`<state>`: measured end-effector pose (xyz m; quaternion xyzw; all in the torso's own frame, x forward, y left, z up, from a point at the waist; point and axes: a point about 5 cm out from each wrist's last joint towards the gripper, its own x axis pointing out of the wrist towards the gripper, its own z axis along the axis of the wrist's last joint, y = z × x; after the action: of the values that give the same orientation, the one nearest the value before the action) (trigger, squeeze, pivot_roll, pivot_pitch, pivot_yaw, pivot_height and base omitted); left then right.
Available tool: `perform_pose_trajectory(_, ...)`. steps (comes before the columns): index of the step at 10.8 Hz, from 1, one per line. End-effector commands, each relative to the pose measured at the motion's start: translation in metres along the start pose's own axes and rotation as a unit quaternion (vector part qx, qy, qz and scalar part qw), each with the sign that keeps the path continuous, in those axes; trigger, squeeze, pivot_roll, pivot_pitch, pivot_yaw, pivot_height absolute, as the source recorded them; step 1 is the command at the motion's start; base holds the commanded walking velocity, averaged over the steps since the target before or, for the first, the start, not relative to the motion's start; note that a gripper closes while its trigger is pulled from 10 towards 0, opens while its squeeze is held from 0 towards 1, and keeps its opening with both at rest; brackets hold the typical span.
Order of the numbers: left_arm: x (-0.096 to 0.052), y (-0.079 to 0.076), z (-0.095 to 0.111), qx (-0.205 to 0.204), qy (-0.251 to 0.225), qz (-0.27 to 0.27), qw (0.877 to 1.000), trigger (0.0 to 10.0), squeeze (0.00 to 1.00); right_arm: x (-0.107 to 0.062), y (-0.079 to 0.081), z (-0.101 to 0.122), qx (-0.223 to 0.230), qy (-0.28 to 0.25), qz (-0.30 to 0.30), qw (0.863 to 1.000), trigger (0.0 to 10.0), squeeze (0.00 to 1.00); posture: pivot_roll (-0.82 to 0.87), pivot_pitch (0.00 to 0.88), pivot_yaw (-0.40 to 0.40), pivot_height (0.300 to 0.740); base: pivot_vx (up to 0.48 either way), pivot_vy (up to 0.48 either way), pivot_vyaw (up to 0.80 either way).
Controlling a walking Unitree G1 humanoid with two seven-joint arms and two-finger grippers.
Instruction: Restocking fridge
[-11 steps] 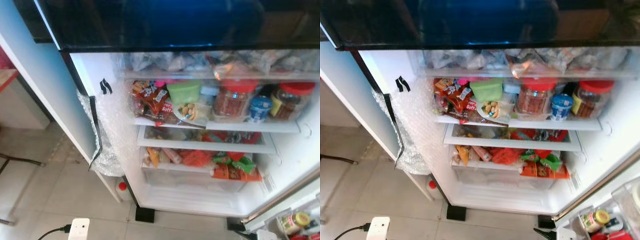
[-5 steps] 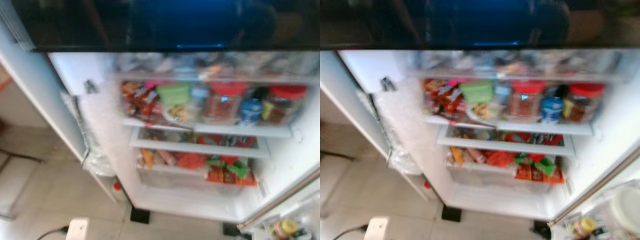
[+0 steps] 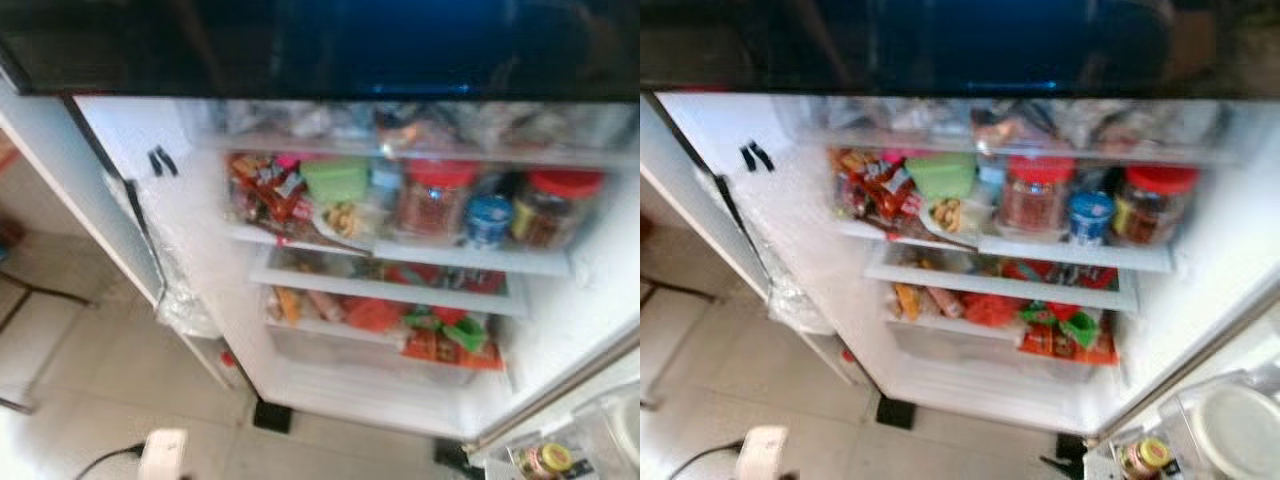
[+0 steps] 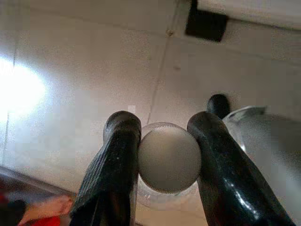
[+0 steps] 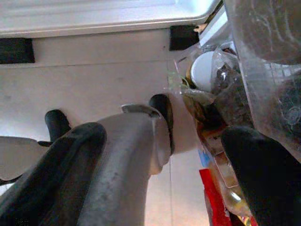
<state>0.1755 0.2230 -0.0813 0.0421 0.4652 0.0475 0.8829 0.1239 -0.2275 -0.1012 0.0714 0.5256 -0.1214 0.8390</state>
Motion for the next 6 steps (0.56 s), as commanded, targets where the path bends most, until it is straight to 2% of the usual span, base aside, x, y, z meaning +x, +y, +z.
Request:
perform_pose_trajectory(1,-0.003,0.010,-0.006,0.005,-0.008,0.005,1.000,10.0,0.00,-0.003,-0.028,0.007,-0.006,-0.012,-0.043,0.999,10.0,0.00,0.00,0.083,0.041,0.740,0.000,0.000,0.00)
perform_pose_trajectory(3,-0.003,0.007,0.005,0.013,-0.064,-0.007,0.998,10.0,0.00,-0.003,-0.027,0.009,-0.012,-0.013,-0.039,0.999,10.0,0.00,0.00,0.080,0.041,0.740,0.000,0.000,0.00)
perform_pose_trajectory(4,0.000,-0.006,0.057,0.012,-0.151,-0.030,0.988,10.0,0.00,-0.003,-0.027,0.010,-0.008,-0.017,-0.039,0.999,10.0,0.00,-0.02,0.075,0.050,0.740,0.000,0.000,0.00)
perform_pose_trajectory(5,-0.001,-0.012,0.090,0.023,-0.209,-0.041,0.977,10.0,0.00,-0.003,-0.027,0.010,-0.001,-0.019,-0.040,0.999,10.0,0.00,-0.02,0.074,0.052,0.740,0.000,0.000,0.00)
perform_pose_trajectory(6,-0.004,-0.017,0.104,0.031,-0.243,-0.057,0.968,10.0,0.00,-0.003,-0.028,0.010,-0.004,-0.017,-0.040,0.999,10.0,0.00,-0.02,0.073,0.053,0.740,0.000,0.000,0.00)
